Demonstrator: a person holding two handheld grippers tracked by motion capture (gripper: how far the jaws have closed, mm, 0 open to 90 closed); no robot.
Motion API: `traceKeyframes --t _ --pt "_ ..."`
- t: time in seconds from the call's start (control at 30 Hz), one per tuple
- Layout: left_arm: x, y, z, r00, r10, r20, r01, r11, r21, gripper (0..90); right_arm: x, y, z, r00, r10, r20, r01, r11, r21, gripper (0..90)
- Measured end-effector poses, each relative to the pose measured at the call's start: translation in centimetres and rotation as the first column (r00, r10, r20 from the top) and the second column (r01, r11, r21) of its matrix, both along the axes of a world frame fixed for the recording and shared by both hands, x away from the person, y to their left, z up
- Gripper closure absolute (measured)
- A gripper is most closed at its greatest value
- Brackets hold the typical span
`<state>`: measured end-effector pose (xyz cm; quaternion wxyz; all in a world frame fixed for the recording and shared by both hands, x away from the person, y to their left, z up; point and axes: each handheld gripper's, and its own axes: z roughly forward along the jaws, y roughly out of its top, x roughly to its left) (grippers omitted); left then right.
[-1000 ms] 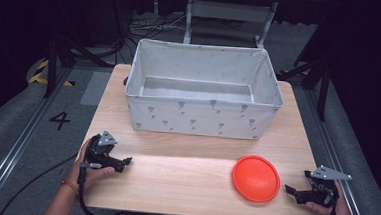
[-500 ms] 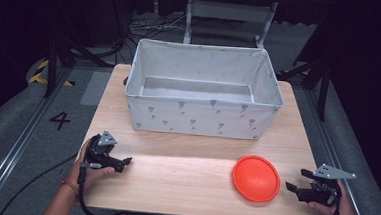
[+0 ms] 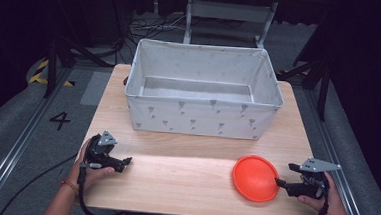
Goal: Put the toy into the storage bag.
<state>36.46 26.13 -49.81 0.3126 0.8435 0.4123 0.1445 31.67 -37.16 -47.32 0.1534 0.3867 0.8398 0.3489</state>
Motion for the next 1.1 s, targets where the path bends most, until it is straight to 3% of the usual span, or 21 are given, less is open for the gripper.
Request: traceKeyframes --t 0.2,0.3,0.53,0.67,0.73,1.1 --pt "0.0 0.0 0.0 1.0 0.0 0.0 0.0 1.0 0.0 0.2 1.3 1.5 -0.2 0.9983 0.047 -0.035 -0.047 0.9989 -0.006 18.1" --pt "-0.1 0.0 0.0 1.0 0.006 -0.003 -0.006 1.0 -0.002 0.2 2.3 2.2 -0.4 0.9955 0.07 -0.063 -0.07 0.9975 0.013 17.6" --pt "-0.1 0.0 0.0 0.9999 0.007 -0.007 -0.007 1.0 -0.004 0.3 5.0 4.2 -1.2 0.9896 0.093 -0.11 -0.096 0.995 -0.026 17.6" --pt "-0.1 0.0 0.0 0.9999 0.008 -0.007 -0.008 1.0 -0.004 0.3 5.6 4.9 -1.5 0.9885 0.104 -0.11 -0.111 0.9925 -0.053 16.7" --pt "-0.1 0.0 0.0 0.9999 0.009 -0.006 -0.009 0.9999 -0.006 0.3 5.7 5.1 -1.5 0.9887 0.109 -0.103 -0.113 0.9928 -0.039 21.3" --pt "-0.1 0.0 0.0 1.0 0.004 -0.003 -0.004 1.0 -0.003 0.2 5.2 5.5 -1.7 0.9806 0.146 -0.13 -0.15 0.9884 -0.021 16.6"
